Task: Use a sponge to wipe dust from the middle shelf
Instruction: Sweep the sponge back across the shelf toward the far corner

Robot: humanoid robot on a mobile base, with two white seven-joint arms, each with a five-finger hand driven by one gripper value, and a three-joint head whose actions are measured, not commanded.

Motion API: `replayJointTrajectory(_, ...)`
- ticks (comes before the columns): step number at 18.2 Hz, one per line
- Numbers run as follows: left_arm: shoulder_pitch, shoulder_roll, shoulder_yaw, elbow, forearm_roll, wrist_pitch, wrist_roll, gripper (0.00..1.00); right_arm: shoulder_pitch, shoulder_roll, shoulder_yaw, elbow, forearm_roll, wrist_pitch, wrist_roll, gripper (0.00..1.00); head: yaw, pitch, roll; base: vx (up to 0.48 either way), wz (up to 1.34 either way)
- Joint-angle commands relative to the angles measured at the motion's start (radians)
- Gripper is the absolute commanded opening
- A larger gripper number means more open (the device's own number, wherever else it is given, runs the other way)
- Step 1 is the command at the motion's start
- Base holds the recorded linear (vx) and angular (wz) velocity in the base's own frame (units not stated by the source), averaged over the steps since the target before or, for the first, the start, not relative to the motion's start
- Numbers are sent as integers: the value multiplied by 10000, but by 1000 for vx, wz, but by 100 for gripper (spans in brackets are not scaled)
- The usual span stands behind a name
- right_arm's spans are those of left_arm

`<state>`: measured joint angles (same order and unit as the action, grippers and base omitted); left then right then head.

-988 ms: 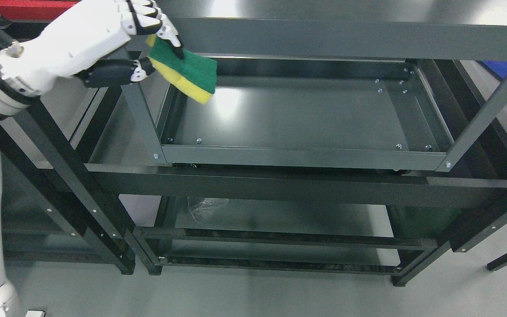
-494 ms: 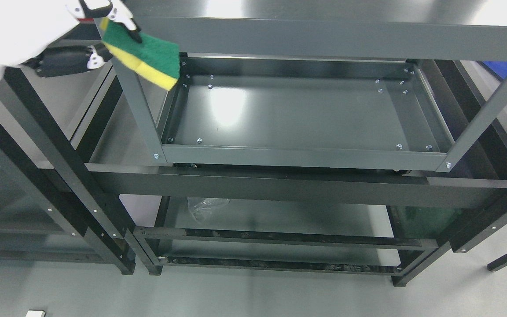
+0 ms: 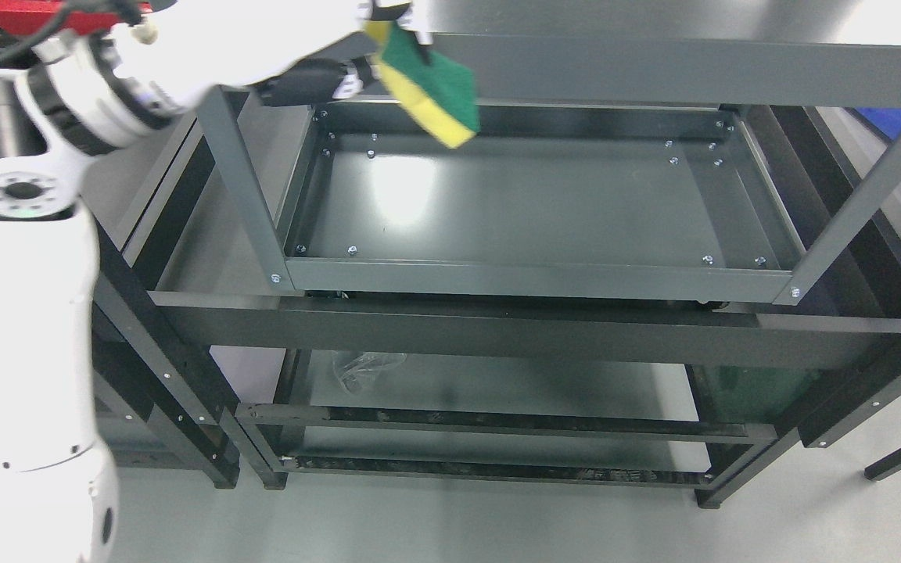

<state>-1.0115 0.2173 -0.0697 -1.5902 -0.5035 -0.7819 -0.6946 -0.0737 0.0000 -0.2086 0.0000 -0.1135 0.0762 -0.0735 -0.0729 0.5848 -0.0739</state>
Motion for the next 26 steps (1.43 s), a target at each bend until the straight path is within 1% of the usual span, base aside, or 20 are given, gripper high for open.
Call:
replayJointTrajectory(1,-942,-1999,-3243,1005,-1422,-35,1084,0,0,-175,0,-174,0,5,-1,100,0,0,0,0,0)
replayJointTrajectory(2,-1233,-1999,-3762,1281,-1423,82,1664,0,0,-175,0,-174,0,5,-1,100,0,0,0,0,0)
replayJointTrajectory(4,-1480,-1999,-4850,1528,-1423,1171,2661,0,0,-175,0,-174,0,5,-1,100,0,0,0,0,0)
replayJointTrajectory(8,-1803,-1999,-6692,2004,-1362,2966,4028,0,0,-175,15,-174,0,5,-1,100,0,-2,0,0,0)
replayJointTrajectory(10,-1865,-1999,-7597,2081,-1225,3629,4398,0,0,-175,0,-174,0,5,-1,100,0,-1,0,0,0)
replayJointTrajectory(13,-1865,-1999,-8765,2173,-841,4213,4935,0,0,-175,15,-174,0,5,-1,100,0,-1,0,0,0)
replayJointTrajectory(16,-1865,-1999,-9303,2265,-626,4383,5105,0,0,-175,0,-174,0,5,-1,100,0,-2,0,0,0)
replayJointTrajectory(18,-1865,-1999,-9366,2342,-442,4383,5197,0,0,-175,0,-174,0,5,-1,100,0,-2,0,0,0)
replayJointTrajectory(20,-1819,-1999,-9412,2342,31,4383,5320,0,0,-175,0,-174,0,5,-1,100,0,-2,0,0,0)
replayJointTrajectory(21,-1743,-1999,-9503,2342,551,4383,5335,0,0,-175,0,-174,0,5,-1,100,0,-2,0,0,0)
replayJointTrajectory(23,-1071,-1999,-9733,2342,1625,4398,5336,0,0,-175,0,-174,0,5,-1,100,0,-1,0,0,0)
replayJointTrajectory(25,414,-1999,-9582,2357,2379,4628,5351,1,0,-175,0,-174,0,5,-1,100,0,-2,0,0,0)
replayJointTrajectory(26,1165,-1999,-9201,2357,2594,4628,5366,2,0,-175,0,-174,0,5,-1,100,0,-1,0,0,0)
